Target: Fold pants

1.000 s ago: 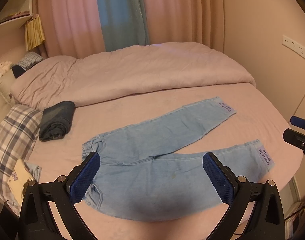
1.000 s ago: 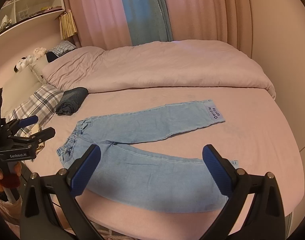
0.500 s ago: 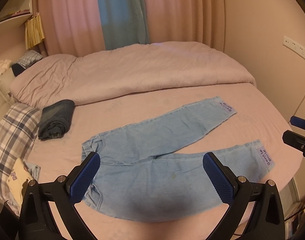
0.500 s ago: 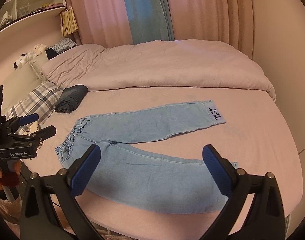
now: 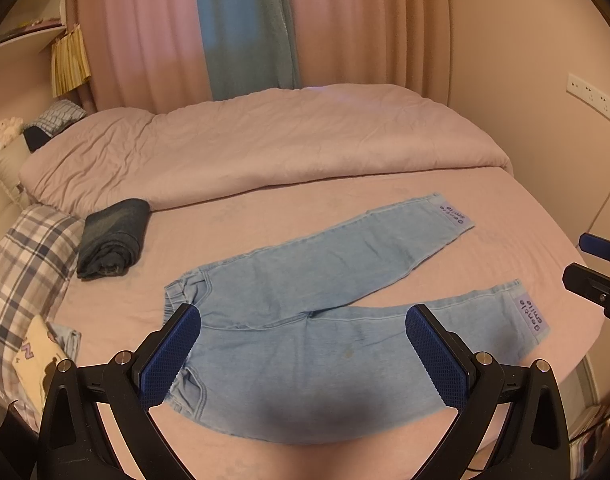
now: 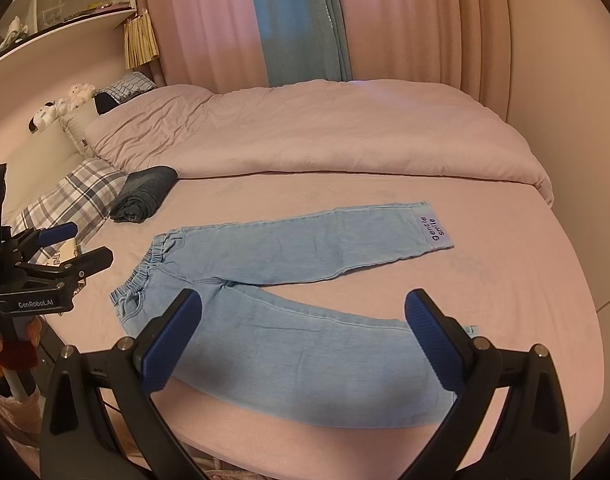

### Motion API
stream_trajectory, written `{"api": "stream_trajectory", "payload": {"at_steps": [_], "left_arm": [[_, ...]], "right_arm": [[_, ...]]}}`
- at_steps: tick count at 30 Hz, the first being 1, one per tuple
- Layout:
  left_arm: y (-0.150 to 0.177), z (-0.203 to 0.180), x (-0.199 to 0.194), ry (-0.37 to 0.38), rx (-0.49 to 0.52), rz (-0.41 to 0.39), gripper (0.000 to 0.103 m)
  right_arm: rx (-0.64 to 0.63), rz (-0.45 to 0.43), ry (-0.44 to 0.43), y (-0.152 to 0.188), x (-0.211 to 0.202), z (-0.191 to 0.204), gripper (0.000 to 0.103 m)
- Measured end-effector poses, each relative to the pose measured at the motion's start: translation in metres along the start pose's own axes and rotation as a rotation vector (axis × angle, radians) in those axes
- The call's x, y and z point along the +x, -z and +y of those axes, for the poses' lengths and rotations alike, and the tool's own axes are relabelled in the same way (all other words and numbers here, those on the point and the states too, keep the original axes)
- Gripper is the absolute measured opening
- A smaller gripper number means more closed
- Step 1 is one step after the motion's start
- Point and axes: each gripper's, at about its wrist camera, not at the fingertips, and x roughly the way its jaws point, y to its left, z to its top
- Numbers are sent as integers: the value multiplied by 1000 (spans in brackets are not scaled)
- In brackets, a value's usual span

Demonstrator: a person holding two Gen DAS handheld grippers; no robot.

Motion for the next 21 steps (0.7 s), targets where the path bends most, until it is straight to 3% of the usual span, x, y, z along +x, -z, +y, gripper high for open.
{"api": "stream_trajectory", "payload": {"at_steps": [21], "left_arm": [[0, 1, 0, 2, 0, -1, 103]], "right_arm": [[-15, -2, 0, 3, 0, 6, 102]]}}
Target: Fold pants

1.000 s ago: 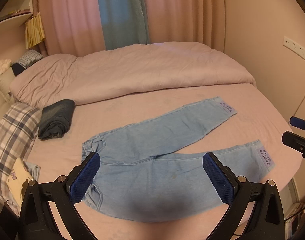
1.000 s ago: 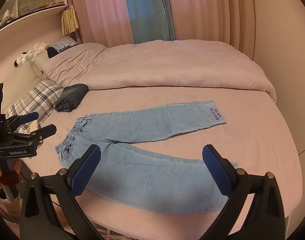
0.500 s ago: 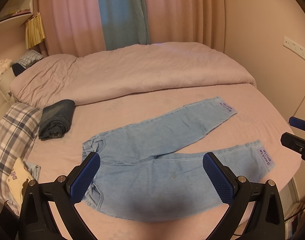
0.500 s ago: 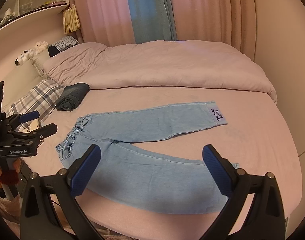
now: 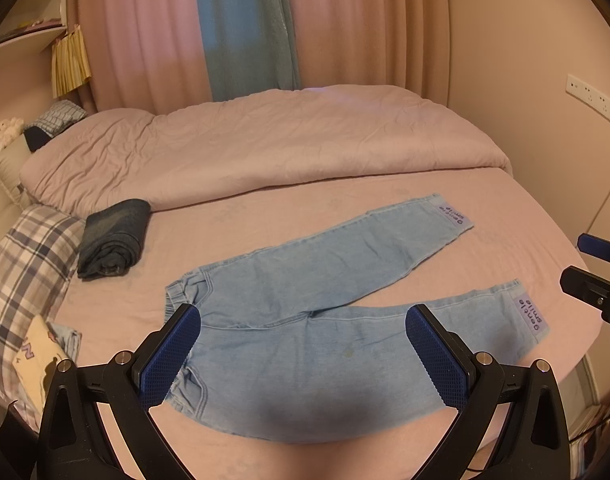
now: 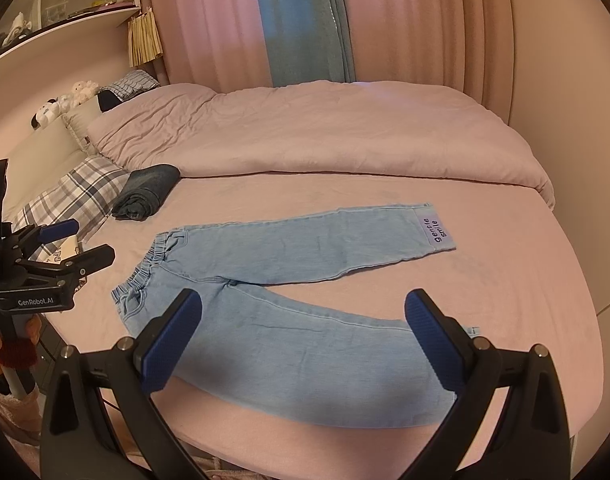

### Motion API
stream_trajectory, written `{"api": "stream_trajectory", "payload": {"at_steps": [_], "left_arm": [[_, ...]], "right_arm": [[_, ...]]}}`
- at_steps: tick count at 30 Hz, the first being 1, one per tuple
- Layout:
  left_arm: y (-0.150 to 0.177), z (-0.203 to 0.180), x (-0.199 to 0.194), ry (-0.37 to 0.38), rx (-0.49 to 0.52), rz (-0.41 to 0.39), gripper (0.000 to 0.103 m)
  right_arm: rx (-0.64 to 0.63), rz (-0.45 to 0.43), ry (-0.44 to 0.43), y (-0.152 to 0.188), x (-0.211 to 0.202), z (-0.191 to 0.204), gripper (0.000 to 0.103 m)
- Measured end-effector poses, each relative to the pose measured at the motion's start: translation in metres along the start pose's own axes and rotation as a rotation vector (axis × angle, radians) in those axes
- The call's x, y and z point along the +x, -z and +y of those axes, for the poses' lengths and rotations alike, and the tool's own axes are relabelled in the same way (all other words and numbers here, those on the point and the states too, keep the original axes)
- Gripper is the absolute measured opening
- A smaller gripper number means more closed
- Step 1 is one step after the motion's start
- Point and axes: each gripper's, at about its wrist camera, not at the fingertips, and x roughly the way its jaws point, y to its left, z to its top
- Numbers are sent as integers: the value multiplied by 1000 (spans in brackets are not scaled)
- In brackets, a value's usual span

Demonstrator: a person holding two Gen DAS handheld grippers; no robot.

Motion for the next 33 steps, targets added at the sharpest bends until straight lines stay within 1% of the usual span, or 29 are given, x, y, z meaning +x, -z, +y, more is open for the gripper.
{"api": "stream_trajectory", "payload": {"at_steps": [9, 12, 13, 15, 16, 19, 20, 23, 24, 25, 26, 28, 30, 31, 32, 33], "left_arm": [[3, 7, 3, 12, -8, 4, 103], [7, 16, 10, 63, -24, 4, 103], [11, 23, 18, 77, -43, 5, 103], [17, 35, 32, 74, -80, 18, 103], [23, 46, 42, 68, -107, 34, 103], [47, 87, 73, 7, -211, 110, 103], [58, 103, 82, -19, -252, 140, 103], [90, 147, 102, -63, -372, 213, 103], [103, 161, 107, -74, -415, 236, 103], [110, 167, 109, -74, -438, 246, 103], [124, 179, 115, -65, -484, 264, 103], [139, 188, 124, -49, -543, 305, 103], [155, 193, 140, -8, -604, 344, 103], [160, 193, 147, 11, -624, 359, 99], [164, 192, 153, 36, -643, 373, 94], [166, 191, 158, 58, -657, 368, 91]], "right_arm": [[-7, 7, -7, 0, 3, 3, 102], [-15, 21, -22, 1, 8, 5, 102], [-22, 20, -44, 3, 11, 7, 102], [-42, 30, -95, 9, 23, 13, 102], [-55, 49, -127, 14, 33, 18, 102], [-107, 130, -215, 33, 67, 39, 101], [-131, 156, -239, 40, 79, 48, 99], [-224, 235, -294, 63, 115, 79, 91], [-242, 266, -320, 71, 126, 90, 87], [-275, 286, -345, 80, 136, 101, 86], [-304, 305, -366, 86, 145, 111, 84], [-363, 350, -424, 103, 163, 135, 80], [-406, 390, -483, 116, 179, 153, 73], [-431, 417, -496, 122, 187, 162, 70], [-453, 441, -497, 129, 194, 169, 61], [-487, 461, -483, 135, 203, 178, 51]]}}
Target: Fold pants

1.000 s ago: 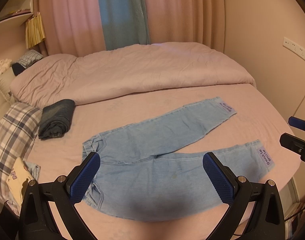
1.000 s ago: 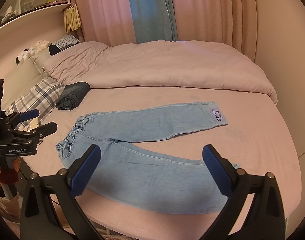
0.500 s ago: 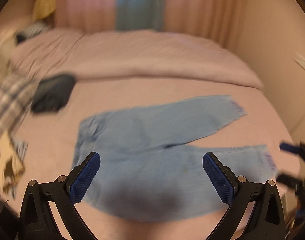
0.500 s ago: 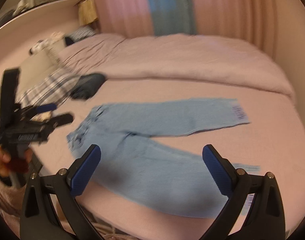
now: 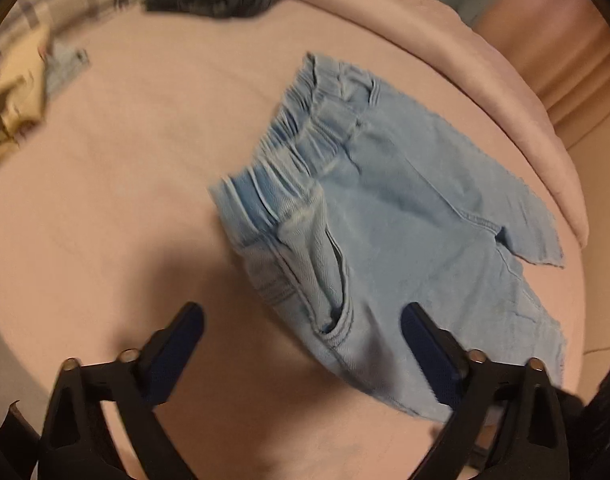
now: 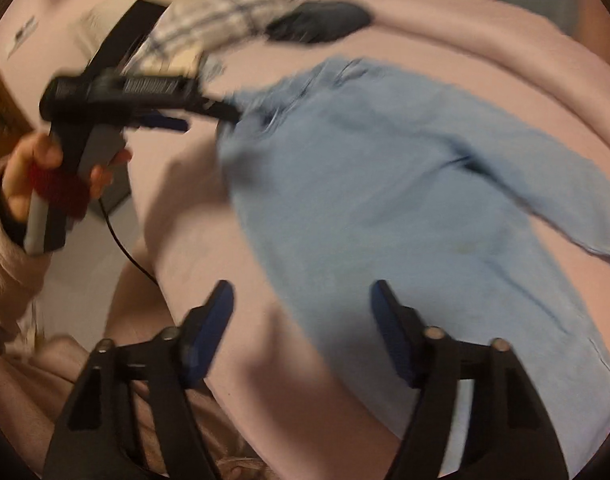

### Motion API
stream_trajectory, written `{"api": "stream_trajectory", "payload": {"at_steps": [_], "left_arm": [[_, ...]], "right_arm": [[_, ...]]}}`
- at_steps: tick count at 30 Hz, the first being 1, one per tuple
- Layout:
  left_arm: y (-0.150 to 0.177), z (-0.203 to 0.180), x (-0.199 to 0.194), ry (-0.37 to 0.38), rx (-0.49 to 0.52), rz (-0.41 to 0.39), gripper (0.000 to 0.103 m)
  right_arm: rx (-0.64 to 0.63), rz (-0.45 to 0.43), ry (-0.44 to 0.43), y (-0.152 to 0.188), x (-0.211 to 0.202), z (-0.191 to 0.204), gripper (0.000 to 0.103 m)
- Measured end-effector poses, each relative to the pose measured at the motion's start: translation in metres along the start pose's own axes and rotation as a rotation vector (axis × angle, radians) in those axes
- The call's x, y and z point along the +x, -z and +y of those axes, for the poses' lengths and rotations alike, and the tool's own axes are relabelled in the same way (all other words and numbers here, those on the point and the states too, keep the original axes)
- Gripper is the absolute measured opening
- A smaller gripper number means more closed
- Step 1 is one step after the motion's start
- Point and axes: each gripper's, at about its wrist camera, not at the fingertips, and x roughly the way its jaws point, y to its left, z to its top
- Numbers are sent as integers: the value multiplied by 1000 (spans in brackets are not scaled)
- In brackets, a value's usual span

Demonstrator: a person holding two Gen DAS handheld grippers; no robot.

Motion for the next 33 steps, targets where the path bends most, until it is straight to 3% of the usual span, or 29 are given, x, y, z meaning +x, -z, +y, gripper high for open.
{"api": "stream_trajectory", "payload": {"at_steps": [2, 3, 4, 6, 8, 11, 14, 15, 16, 17, 18, 20, 22, 26, 28, 30, 31, 32, 33], "left_arm": [[-4, 5, 7, 8, -27, -13, 69], [-6, 9, 10, 6, -41, -22, 50], [-7, 12, 10, 6, -58, -26, 37], [-6, 17, 4, 53, -77, -50, 31], [-3, 18, -9, 19, -42, -104, 25], [0, 28, -3, 11, -69, -74, 26], [-2, 32, 7, -9, -62, -50, 32], [-3, 30, 2, -31, -41, -50, 41], [-4, 27, -3, -76, -17, -49, 62], [-6, 23, -13, -138, 24, -57, 75], [-6, 20, -22, -167, 60, -80, 76], [-5, 15, -46, -229, 134, -157, 76], [-7, 5, -61, -257, 187, -220, 76], [-18, -36, -54, -145, 317, -259, 76], [-16, -62, -30, -93, 428, -228, 76], [-13, -73, -4, -100, 491, -170, 76], [-9, -76, 17, -131, 519, -119, 76], [-7, -72, 43, -213, 536, -41, 78], [-6, -66, 50, -215, 534, -29, 81]], "right_arm": [[-46, 32, 24, -2, 18, 7, 40], [-64, 48, 44, -2, 26, 10, 26], [-75, 64, 61, -2, 32, 11, 19], [-71, 54, 62, -5, 34, 16, 9], [-58, 34, 45, -8, 25, 18, 9], [-84, -2, 21, -8, 13, 19, 8], [-11, 66, -26, -3, 38, 6, 12], [-4, 55, -35, -3, 40, 5, 12], [11, 48, -53, -4, 37, 3, 13], [35, 50, -81, -4, 32, 0, 20], [66, 43, -112, -5, 22, -5, 34], [93, -23, -138, -2, -4, -18, 42], [143, -85, -61, 4, -28, -43, 44], [307, -88, 155, 17, -41, -111, 46], [347, -59, 234, 28, -38, -137, 46], [412, 37, 314, 45, -25, -162, 41], [424, 25, 300, 54, -23, -171, 41], [414, -14, 277, 58, -28, -174, 39], [399, -10, 300, 63, -32, -176, 36]]}}
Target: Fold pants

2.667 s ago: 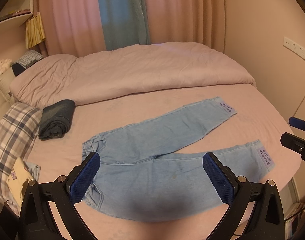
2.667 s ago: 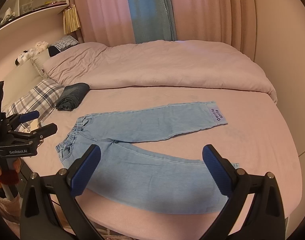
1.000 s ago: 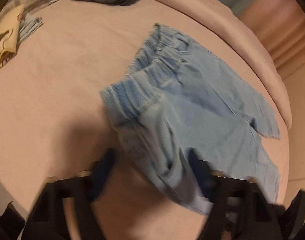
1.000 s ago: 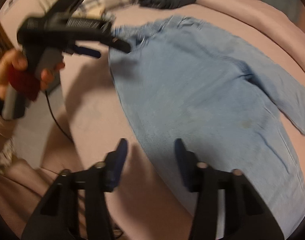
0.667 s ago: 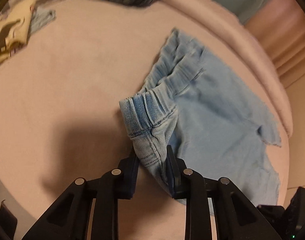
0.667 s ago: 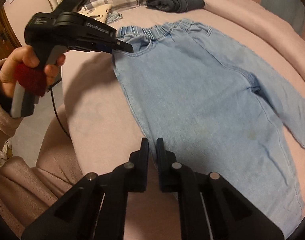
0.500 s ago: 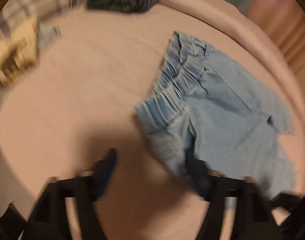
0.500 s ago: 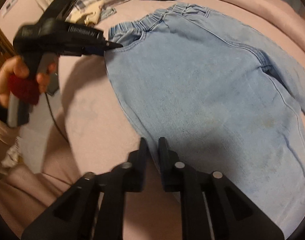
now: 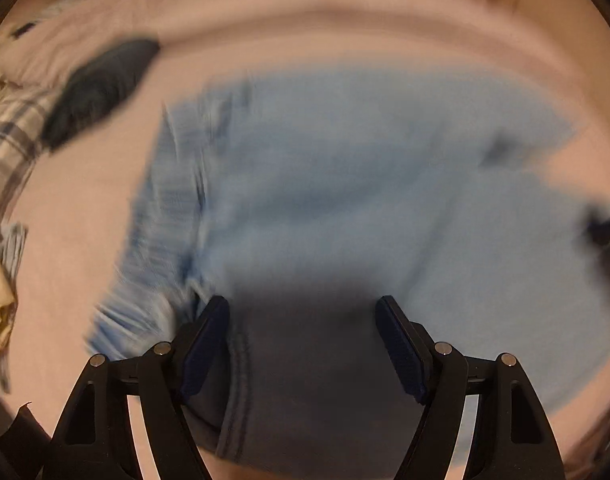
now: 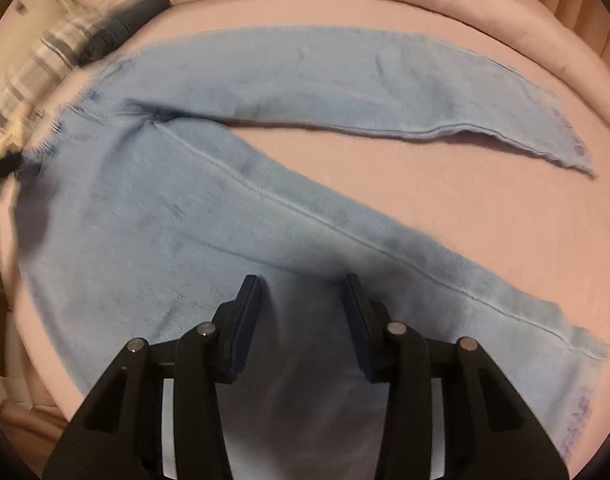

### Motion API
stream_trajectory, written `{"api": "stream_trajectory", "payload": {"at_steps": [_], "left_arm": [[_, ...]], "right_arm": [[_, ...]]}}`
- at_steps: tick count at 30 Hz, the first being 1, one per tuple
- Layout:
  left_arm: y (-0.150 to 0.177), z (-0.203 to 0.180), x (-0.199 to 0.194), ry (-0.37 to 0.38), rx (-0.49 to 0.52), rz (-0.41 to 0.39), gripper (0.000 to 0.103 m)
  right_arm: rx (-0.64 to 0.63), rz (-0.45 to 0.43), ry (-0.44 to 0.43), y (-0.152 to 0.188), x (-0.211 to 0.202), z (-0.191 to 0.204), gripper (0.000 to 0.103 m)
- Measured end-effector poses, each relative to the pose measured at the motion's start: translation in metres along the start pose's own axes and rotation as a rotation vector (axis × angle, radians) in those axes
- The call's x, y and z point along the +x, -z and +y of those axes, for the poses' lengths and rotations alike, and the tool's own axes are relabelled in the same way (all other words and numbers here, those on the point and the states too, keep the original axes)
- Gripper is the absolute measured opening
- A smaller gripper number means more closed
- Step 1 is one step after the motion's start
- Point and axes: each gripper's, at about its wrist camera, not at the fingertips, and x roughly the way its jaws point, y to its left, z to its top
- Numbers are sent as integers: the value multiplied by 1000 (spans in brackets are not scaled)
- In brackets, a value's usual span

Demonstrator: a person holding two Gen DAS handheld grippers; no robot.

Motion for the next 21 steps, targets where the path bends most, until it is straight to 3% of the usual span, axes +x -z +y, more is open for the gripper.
{"api": "stream_trajectory", "payload": {"at_steps": [1, 3, 6, 11, 15, 21], "left_arm": [[1, 6, -4, 16, -15, -19, 84], [-2, 18, -12, 66, -20, 21, 83], [-16, 30, -40, 155, -7, -56, 83], [-84, 49, -55, 163, 49, -214, 83], [-144, 70, -13, 136, 66, -159, 83], [-181, 79, 36, 143, 155, -48, 83]], "right_arm": [[-10, 5, 20, 1, -2, -2, 36], [-15, 39, 39, 0, -8, -7, 35], [-8, 61, 31, -19, -16, -12, 39], [-183, -110, -30, -91, -33, 5, 47], [-322, -89, 3, -165, 6, 16, 47], [-496, 28, 22, -234, 65, 23, 47]]}}
